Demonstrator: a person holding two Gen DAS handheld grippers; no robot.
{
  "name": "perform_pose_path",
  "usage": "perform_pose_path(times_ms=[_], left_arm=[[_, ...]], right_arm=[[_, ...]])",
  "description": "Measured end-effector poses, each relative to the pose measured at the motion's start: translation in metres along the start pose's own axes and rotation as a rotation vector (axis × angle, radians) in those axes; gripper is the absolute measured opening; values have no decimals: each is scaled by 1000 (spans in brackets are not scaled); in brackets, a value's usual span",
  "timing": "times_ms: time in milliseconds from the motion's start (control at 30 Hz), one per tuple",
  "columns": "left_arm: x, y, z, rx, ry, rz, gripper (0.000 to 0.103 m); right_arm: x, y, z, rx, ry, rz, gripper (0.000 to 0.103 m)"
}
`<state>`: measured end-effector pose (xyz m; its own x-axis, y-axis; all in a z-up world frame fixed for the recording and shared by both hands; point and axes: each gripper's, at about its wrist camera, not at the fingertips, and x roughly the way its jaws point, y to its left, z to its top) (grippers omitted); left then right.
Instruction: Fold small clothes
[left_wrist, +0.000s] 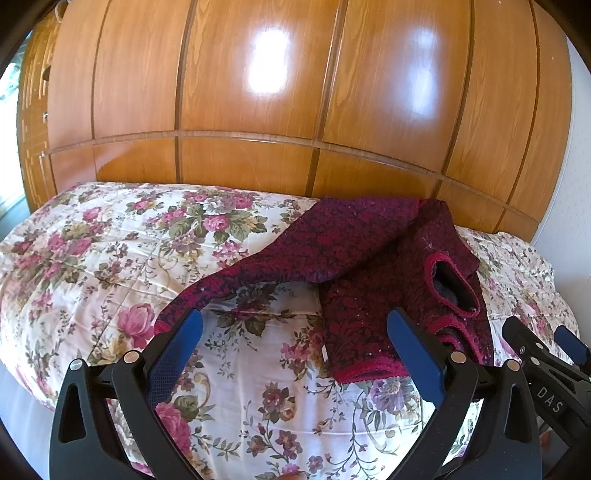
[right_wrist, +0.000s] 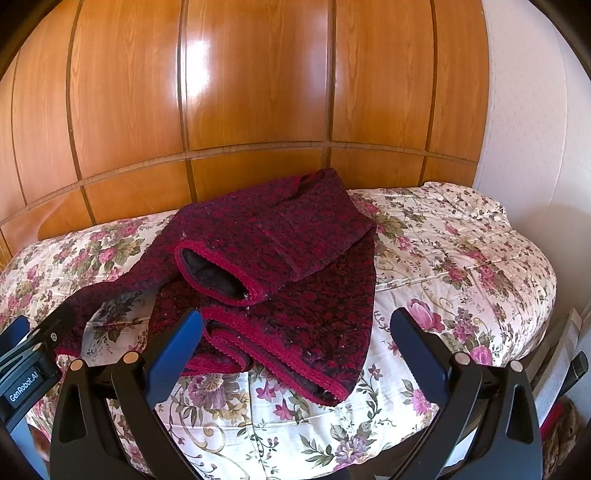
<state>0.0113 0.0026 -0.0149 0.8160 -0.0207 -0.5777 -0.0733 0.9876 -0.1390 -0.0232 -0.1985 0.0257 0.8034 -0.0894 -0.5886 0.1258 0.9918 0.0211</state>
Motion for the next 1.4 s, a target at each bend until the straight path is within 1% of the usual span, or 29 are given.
perform_pose_path(times_ms=[467, 600, 700, 800, 833, 900, 967, 1033, 1100, 1133, 1167, 1200, 1233, 1267, 1300, 1333, 1367, 1400], left_arm=[[12, 0, -1, 9, 34, 1, 99], [22, 0, -4, 24, 64, 2, 99], [35, 3, -5, 39, 114, -14, 99], [49, 9, -8, 27, 155, -32, 99], [55, 11, -10, 14, 174, -49, 99], [63, 12, -11, 3, 206, -81, 99], [71, 12, -12, 9, 220, -111, 99], [82, 10, -13, 29, 245, -140, 99], [92, 7, -12, 36, 261, -164, 98], [98, 6, -12, 36, 272, -168, 96], [104, 4, -12, 35, 288, -180, 95], [109, 3, -11, 32, 300, -197, 95], [114, 1, -11, 29, 307, -208, 94], [119, -2, -10, 33, 314, -213, 90], [124, -5, -10, 40, 326, -225, 87], [128, -8, -11, 47, 342, -242, 85], [133, -11, -11, 55, 355, -256, 85], [138, -15, -11, 64, 360, -260, 85]], right_arm=[[13, 1, -2, 5, 24, 16, 101], [17, -8, -2, 25, 26, 72, 101], [22, -19, -3, 46, 29, 126, 101], [27, -23, 1, 46, 31, 167, 101], [29, -22, 3, 37, 25, 178, 100], [33, -16, 11, 14, 5, 196, 95], [39, -7, 20, -16, -3, 218, 91], [54, 9, 29, -58, 18, 267, 88], [74, 23, 35, -96, 49, 297, 83], [85, 30, 36, -118, 71, 299, 74], [94, 34, 37, -129, 91, 302, 58], [105, 37, 39, -137, 128, 323, 44], [111, 36, 41, -137, 147, 333, 23], [111, 31, 45, -126, 141, 331, 9], [110, 23, 50, -105, 127, 334, 5], [106, 11, 56, -67, 112, 345, 5], [102, -7, 64, -19, 93, 349, 5], [98, -25, 71, 13, 68, 326, 5]])
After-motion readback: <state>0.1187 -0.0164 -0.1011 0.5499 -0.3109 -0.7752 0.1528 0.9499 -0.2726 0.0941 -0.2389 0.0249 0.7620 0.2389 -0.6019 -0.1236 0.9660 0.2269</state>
